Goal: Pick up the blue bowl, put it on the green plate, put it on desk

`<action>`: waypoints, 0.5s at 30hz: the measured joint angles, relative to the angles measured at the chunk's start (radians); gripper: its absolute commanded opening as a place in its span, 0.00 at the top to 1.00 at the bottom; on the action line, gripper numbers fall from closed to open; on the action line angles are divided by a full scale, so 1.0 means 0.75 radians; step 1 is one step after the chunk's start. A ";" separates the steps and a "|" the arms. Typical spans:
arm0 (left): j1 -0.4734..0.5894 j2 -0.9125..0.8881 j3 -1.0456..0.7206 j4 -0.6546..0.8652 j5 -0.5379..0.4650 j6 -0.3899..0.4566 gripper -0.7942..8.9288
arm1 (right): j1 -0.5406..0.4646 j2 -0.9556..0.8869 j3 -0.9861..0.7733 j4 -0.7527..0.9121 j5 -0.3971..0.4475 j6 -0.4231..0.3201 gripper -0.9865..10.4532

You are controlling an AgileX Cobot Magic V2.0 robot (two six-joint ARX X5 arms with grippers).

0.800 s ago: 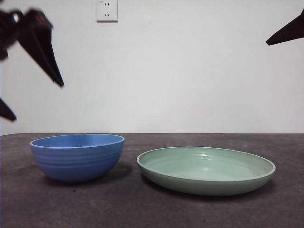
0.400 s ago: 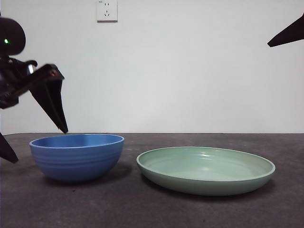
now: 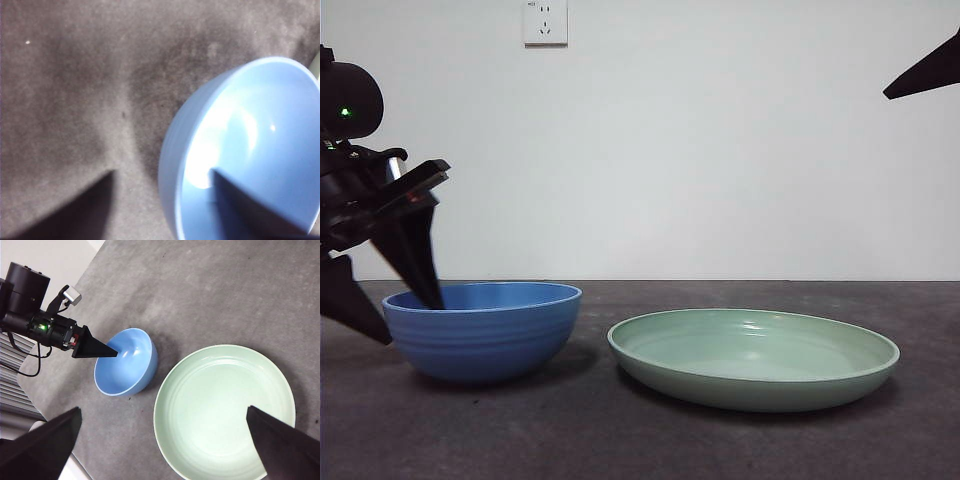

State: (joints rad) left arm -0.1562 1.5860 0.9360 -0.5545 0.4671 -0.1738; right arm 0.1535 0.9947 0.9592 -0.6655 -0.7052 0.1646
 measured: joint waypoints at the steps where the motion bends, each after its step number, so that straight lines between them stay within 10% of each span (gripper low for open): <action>1: 0.000 0.000 0.000 0.000 0.000 0.000 0.85 | 0.003 0.000 0.000 0.000 0.000 0.000 0.43; 15: -0.003 0.000 0.084 -0.090 -0.018 0.000 0.91 | 0.005 -0.033 0.001 -0.131 0.102 0.030 0.44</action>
State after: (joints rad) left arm -0.1581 1.5860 0.9989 -0.6220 0.4534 -0.1738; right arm 0.1574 0.9699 0.9596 -0.7635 -0.6285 0.1871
